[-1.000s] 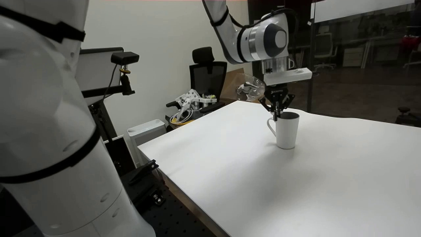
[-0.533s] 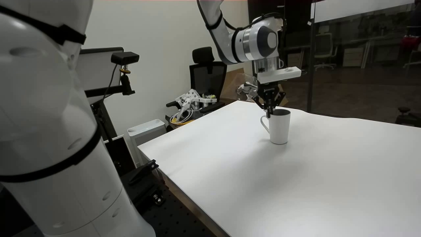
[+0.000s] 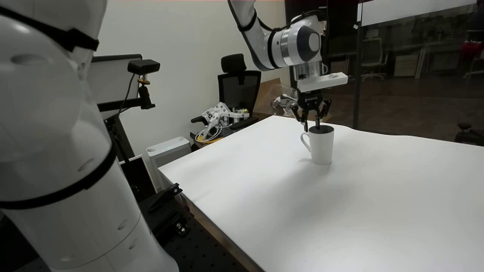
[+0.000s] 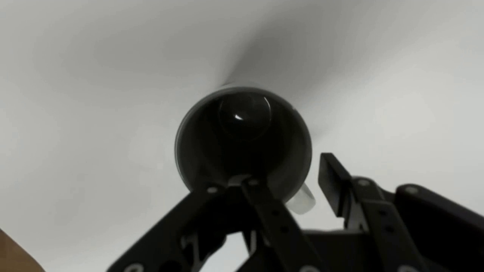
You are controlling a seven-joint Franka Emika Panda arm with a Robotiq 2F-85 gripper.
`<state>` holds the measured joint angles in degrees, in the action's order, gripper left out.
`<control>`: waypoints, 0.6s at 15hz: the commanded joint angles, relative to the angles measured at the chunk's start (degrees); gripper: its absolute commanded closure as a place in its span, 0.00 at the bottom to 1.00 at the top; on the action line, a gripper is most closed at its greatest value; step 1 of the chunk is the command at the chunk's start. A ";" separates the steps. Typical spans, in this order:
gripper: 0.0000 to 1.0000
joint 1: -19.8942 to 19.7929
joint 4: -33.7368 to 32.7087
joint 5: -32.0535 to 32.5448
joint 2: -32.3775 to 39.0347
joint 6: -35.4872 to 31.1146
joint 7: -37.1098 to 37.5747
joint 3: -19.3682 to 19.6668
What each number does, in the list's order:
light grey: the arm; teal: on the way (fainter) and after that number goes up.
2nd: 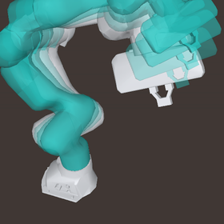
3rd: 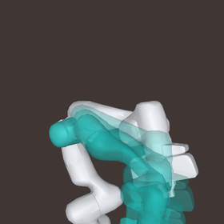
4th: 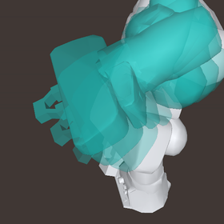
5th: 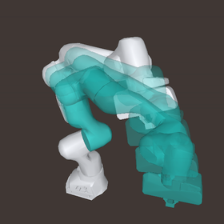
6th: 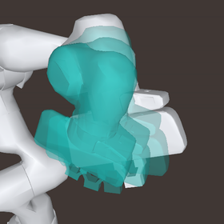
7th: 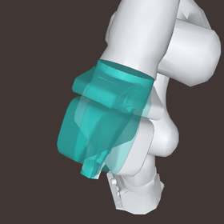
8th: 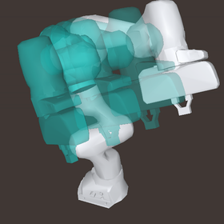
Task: Slide the mug to the left
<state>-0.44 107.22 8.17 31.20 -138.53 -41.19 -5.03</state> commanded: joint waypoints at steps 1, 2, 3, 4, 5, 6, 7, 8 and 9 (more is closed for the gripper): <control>0.27 0.65 1.91 1.59 -3.68 0.12 3.83 0.54; 0.19 0.64 2.66 1.53 -4.90 0.38 4.29 0.50; 0.13 0.49 3.33 1.31 -6.08 0.64 4.40 0.33; 0.07 0.20 3.91 0.83 -7.31 1.34 4.07 -0.03; 0.01 -0.04 4.51 0.36 -8.64 2.13 3.67 -0.35; 0.00 -0.18 5.16 -0.04 -10.08 3.04 3.19 -0.57; 0.00 -0.35 5.65 -0.48 -11.31 3.99 2.55 -0.80; 0.00 -0.63 6.02 -1.12 -12.54 5.19 1.50 -1.16; 0.00 -0.71 6.22 -1.50 -13.56 6.39 0.89 -1.31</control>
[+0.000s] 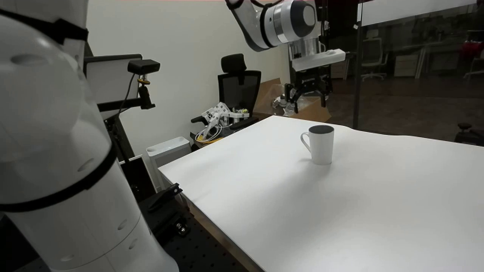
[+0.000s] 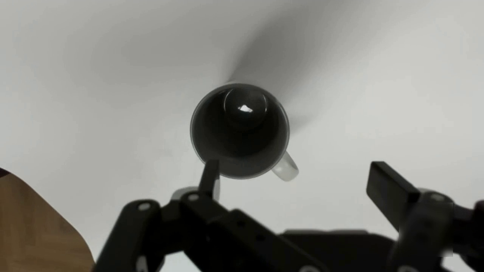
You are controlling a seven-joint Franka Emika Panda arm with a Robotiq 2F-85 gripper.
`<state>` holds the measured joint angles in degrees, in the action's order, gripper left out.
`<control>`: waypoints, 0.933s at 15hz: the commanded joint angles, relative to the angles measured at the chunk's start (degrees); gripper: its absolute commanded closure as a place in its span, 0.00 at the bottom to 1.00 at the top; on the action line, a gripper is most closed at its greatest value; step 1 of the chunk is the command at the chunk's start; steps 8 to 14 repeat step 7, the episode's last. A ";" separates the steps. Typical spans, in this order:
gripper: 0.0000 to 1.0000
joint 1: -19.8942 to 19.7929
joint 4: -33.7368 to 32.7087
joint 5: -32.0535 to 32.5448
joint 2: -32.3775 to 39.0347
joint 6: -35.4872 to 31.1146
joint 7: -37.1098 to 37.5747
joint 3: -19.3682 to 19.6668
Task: Slide the mug to the left
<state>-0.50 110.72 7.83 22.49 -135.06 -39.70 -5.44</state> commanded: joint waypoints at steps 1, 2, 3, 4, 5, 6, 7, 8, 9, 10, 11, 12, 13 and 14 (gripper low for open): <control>0.00 -0.93 2.77 -1.94 -5.65 4.34 -1.79 -1.17; 0.00 -0.12 0.75 -0.54 -2.47 2.49 -0.53 -0.41; 0.00 -0.11 1.10 -1.09 -3.50 3.45 -1.02 -0.46; 0.00 -0.13 1.38 -1.23 -4.16 3.87 -1.21 -0.50; 0.00 -0.17 1.62 -1.28 -4.51 4.07 -1.32 -0.52; 0.00 -0.19 1.75 -1.30 -4.60 4.10 -1.40 -0.52; 0.00 -0.20 1.86 -1.31 -4.59 4.10 -1.45 -0.53; 0.00 -0.20 1.86 -1.31 -4.59 4.10 -1.45 -0.53; 0.00 -0.20 1.86 -1.31 -4.59 4.10 -1.45 -0.53; 0.00 -0.20 1.86 -1.31 -4.59 4.10 -1.45 -0.53; 0.00 -0.20 1.86 -1.31 -4.59 4.10 -1.45 -0.53; 0.00 -0.20 1.86 -1.31 -4.59 4.10 -1.45 -0.53; 0.00 -0.20 1.86 -1.31 -4.59 4.10 -1.45 -0.53; 0.00 -0.20 1.86 -1.31 -4.59 4.10 -1.45 -0.53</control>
